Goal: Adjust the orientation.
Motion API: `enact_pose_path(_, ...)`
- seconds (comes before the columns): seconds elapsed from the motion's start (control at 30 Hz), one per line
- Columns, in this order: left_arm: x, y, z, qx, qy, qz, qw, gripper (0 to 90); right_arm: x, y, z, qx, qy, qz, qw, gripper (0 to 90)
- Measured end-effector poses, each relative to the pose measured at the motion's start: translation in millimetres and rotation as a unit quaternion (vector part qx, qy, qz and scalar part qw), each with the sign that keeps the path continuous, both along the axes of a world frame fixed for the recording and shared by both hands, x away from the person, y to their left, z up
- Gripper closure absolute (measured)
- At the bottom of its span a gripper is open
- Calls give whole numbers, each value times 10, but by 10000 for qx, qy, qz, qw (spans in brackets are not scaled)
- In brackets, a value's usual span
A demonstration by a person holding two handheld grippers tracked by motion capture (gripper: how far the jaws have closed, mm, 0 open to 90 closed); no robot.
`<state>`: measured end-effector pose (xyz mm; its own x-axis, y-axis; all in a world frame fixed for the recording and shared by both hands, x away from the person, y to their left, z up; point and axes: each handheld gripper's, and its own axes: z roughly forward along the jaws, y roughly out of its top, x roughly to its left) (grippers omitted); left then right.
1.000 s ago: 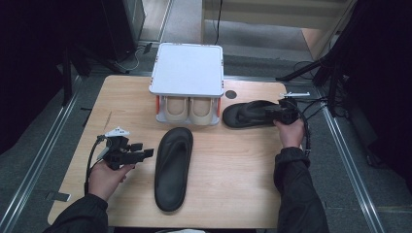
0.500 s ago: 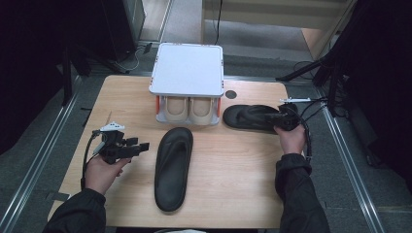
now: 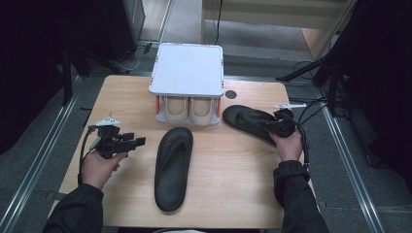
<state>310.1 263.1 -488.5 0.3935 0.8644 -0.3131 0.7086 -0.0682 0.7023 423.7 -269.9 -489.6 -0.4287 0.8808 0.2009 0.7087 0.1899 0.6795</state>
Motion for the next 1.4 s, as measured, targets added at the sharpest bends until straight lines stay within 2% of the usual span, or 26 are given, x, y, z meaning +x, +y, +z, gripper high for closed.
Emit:
enact_pose_path(0.33, 29, 6, -1, 30, 3, 36, 10000, 403, -98, 170, -7, 97, 72, 167, 9998, 900)
enact_pose_path(0.5, 25, 19, 3, 38, -13, 58, 10000, 403, -96, 175, 16, 107, -29, 180, 9998, 869)
enact_pose_path(0.57, 26, 25, 4, 28, -26, 63, 10000, 401, -97, 141, 46, 51, -150, 119, 9998, 831)
enact_pose_path(0.7, 20, 19, 5, 51, -20, 49, 10000, 395, -68, 26, 100, 92, -324, -6, 9994, 722)
enact_pose_path(0.83, -9, 17, 6, 132, -44, 4, 9999, 389, -14, -70, 112, 86, -401, -45, 9991, 610)
enact_pose_path(0.97, -39, 52, -3, -9, 12, 82, 10000, 390, 70, -123, 78, 36, -436, -76, 9990, 539)
enact_pose_path(1.1, -82, 86, -4, -4, 30, 117, 9999, 389, 155, -180, 24, 53, -369, -134, 9992, 486)
enact_pose_path(1.27, -150, 131, -24, 15, -7, 205, 9998, 389, 252, -222, -60, 213, -260, -95, 9994, 475)
enact_pose_path(1.4, -196, 161, -28, 25, 23, 245, 9997, 389, 330, -198, -141, 201, -109, -50, 9997, 465)
